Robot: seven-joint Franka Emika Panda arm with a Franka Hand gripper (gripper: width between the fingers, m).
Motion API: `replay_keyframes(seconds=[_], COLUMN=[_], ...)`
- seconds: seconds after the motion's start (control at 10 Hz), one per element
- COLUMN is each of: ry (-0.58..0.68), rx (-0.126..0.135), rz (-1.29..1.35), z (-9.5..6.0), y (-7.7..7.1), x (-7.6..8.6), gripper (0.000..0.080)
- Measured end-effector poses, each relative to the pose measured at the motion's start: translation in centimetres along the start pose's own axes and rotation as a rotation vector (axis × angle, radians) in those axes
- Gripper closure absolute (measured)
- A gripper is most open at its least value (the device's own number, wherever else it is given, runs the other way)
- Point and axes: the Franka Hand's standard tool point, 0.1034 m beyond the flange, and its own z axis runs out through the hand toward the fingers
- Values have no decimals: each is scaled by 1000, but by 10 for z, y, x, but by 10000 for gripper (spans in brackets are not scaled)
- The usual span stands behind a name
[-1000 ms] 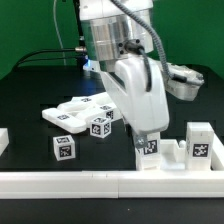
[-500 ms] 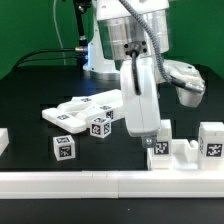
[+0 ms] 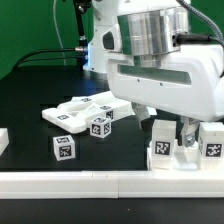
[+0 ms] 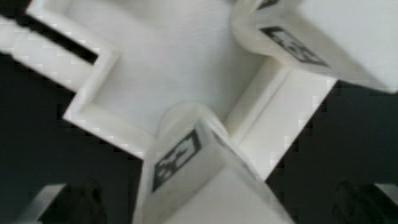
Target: Assemble chair
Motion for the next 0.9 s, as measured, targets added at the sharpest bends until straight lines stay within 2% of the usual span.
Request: replay_keyframes(seconds=[0.1,0.4,0.5,0.6,0.7,0.8,0.9], ry=[0,14,11,12,13,13,14], rx=[0,-29,-32,-32,-33,-32,-31], rz=[-36,-588,-577,-537,-536,-499,-425], z=[0,2,4,4,4,4,4], y=[0,6,6,6,6,6,6], x=[0,6,4,5,5,5,5], gripper=[156,151,274,274,416,518,518])
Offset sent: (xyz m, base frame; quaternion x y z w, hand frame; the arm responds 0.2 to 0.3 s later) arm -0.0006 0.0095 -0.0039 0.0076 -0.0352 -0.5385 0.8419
